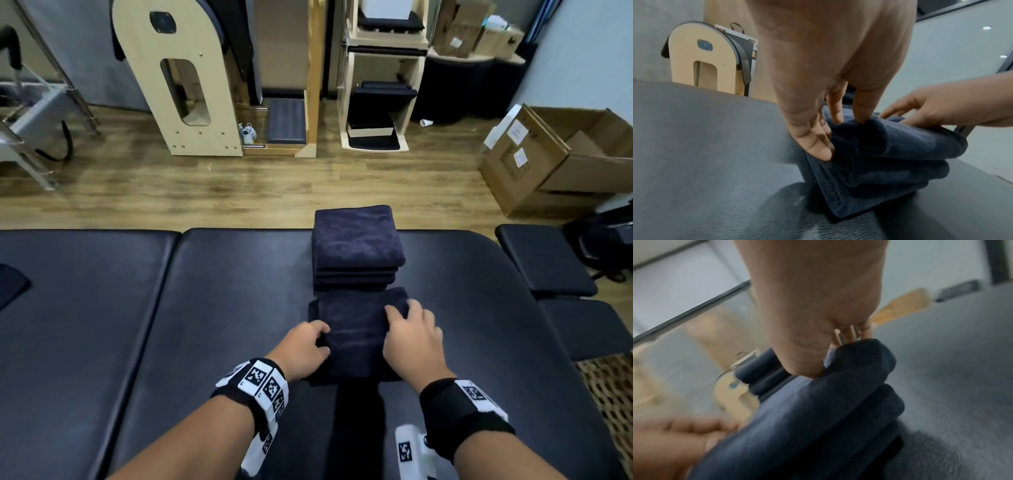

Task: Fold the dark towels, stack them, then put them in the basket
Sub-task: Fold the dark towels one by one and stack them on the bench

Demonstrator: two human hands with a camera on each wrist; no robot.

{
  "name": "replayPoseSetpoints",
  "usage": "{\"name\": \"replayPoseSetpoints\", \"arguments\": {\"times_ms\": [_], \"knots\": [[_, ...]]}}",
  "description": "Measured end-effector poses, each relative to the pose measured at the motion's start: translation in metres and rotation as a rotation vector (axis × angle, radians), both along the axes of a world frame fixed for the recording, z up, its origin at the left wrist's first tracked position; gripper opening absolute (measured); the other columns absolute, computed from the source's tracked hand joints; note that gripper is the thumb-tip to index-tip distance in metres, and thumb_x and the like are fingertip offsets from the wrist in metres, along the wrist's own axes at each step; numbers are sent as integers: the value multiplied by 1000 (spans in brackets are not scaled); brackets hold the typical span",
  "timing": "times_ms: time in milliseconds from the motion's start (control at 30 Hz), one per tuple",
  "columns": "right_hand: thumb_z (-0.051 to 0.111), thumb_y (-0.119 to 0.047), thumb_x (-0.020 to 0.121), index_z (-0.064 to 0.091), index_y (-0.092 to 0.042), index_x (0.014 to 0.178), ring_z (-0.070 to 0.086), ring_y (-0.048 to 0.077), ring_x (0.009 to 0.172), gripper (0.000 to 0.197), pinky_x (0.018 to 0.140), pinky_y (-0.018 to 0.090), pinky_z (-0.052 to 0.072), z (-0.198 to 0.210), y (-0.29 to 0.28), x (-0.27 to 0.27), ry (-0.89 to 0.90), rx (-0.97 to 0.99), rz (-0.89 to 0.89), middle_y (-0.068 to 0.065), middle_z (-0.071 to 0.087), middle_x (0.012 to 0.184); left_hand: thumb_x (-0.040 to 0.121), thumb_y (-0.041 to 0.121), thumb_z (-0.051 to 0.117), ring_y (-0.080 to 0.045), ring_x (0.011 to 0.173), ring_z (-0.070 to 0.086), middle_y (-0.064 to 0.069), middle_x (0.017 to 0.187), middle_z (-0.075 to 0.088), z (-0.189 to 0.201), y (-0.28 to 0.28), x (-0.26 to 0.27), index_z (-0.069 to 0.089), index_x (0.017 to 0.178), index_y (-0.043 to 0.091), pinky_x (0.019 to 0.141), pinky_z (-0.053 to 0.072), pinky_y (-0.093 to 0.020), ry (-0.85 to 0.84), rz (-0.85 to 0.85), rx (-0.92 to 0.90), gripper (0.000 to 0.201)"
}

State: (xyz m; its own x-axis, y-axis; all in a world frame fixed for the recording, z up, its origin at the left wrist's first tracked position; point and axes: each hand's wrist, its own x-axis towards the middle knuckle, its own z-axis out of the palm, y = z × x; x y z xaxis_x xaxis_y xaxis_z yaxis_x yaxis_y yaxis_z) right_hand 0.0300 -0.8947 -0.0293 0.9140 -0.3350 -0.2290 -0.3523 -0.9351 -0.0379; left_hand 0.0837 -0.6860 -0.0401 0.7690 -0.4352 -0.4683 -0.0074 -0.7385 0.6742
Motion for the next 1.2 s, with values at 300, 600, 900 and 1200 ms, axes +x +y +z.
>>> {"name": "replayPoseSetpoints", "arguments": {"times_ms": [300,600,900,1200], "knots": [[57,-22,75,58,-24,83,64,29,85,8,68,41,48,1,117,-3,74,186,701,-1,63,94,87,15,54,-15,78,61,2,82,69,22,106,-14,69,89,13,74,47,-22,-39,90,101,16],[46,-61,85,50,-19,86,64,25,97,43,80,32,47,2,276,24,300,305,950,2,63,95,86,15,51,2,60,51,9,65,59,31,350,-62,64,80,12,69,45,-18,-136,484,212,14],[48,-42,89,51,-28,101,62,20,109,19,91,36,50,14,488,97,421,212,1109,-10,57,114,87,19,50,-24,86,55,3,89,57,-5,629,-53,52,79,22,76,45,-32,-121,757,425,9],[55,-31,94,54,-25,133,57,23,123,39,101,39,48,15,661,157,384,210,1075,-1,58,133,81,25,61,-32,119,46,-8,123,46,-42,794,-27,51,117,14,90,46,-44,-82,737,773,39]]}}
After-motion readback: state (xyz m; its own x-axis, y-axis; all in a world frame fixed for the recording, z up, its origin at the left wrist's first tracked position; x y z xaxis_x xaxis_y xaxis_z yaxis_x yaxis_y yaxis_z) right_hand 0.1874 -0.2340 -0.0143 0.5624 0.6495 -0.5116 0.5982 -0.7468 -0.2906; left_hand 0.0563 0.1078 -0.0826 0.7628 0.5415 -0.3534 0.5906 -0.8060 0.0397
